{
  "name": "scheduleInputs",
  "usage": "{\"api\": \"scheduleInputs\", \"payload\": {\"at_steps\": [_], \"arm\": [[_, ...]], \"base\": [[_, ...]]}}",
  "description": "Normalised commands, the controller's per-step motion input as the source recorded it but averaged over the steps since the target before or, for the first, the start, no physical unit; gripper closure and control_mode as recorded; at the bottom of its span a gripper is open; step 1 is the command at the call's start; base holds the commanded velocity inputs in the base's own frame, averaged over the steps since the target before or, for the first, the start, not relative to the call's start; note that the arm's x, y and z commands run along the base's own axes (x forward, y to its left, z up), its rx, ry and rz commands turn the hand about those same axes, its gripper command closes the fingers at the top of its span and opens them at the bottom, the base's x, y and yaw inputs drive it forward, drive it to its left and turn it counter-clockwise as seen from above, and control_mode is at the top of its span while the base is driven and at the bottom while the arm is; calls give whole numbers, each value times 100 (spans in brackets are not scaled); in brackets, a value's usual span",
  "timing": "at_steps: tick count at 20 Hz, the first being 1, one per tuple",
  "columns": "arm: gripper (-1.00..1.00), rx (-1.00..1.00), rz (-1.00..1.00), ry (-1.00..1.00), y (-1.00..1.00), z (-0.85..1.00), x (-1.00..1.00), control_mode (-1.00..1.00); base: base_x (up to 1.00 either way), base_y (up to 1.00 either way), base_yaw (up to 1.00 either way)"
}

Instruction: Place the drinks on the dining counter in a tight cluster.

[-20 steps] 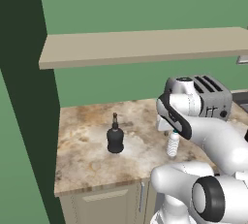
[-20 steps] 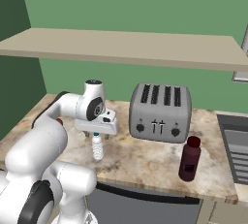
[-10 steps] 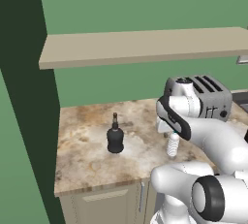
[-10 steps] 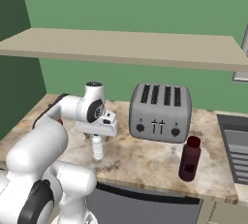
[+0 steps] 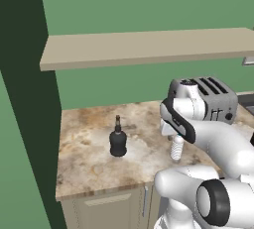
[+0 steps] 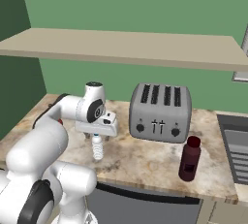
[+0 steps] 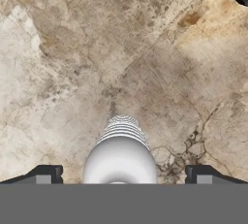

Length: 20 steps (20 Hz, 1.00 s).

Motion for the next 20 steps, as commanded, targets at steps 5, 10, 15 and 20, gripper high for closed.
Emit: {"api": "scheduleInputs", "payload": {"at_steps": [5, 10, 15, 20], "arm": [[100, 0, 0, 0, 0, 0, 0, -100], [100, 0, 0, 0, 0, 0, 0, -100], [100, 0, 0, -1, 0, 0, -1, -100], [100, 0, -1, -1, 0, 45, -26, -100]], "base": [[0, 0, 0], [0, 0, 0], [0, 0, 0], [0, 0, 0]]}}
